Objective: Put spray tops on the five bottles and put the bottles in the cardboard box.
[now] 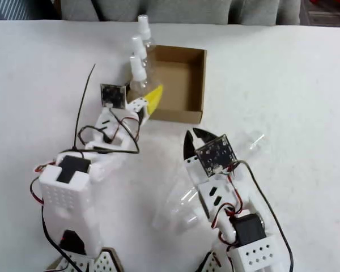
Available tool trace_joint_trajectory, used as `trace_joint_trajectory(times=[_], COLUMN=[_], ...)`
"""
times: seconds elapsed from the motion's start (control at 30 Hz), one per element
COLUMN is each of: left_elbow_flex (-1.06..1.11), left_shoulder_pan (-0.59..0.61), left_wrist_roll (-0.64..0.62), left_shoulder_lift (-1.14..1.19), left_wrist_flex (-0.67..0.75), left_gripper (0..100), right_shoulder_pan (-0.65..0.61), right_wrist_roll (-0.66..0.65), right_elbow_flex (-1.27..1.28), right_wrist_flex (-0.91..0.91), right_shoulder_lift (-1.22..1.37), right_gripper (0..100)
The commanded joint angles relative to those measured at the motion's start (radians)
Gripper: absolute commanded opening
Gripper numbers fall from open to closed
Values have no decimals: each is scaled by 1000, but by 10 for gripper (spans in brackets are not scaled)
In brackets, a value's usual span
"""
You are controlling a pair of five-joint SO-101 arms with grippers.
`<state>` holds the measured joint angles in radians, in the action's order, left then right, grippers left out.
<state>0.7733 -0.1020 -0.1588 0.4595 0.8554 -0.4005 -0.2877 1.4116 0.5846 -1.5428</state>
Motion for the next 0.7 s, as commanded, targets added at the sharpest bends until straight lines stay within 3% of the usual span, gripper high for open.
trace_joint_trajectory(times=[0.0,0.67], left_elbow_flex=[-35,391], left_shoulder_pan=[2,-48], left_wrist_roll=[-9,-3], left_shoulder_lift=[-21,-486], left_wrist_flex=[3,2], left_gripper=[327,325], right_shoulder_pan=[-2,-4], right_wrist_roll=[-8,-9], right_elbow_flex=[-11,-11], right_wrist_flex=[-25,-25], right_shoulder_lift=[-13,-13], right_gripper=[18,18])
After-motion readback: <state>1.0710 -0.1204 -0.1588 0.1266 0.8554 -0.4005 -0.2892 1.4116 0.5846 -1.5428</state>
